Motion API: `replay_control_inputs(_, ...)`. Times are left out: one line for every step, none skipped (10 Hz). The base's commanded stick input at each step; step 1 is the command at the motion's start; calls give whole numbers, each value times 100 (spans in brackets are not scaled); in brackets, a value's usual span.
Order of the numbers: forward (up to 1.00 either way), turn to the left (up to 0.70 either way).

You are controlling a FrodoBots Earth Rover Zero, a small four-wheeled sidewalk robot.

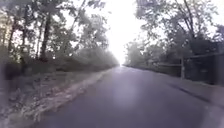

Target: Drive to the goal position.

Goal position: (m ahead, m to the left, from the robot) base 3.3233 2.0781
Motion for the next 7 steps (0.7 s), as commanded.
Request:
replay_control_inputs(100,0)
replay_control_inputs(100,0)
replay_control_inputs(100,0)
replay_control_inputs(100,0)
replay_control_inputs(100,0)
replay_control_inputs(100,0)
replay_control_inputs(100,0)
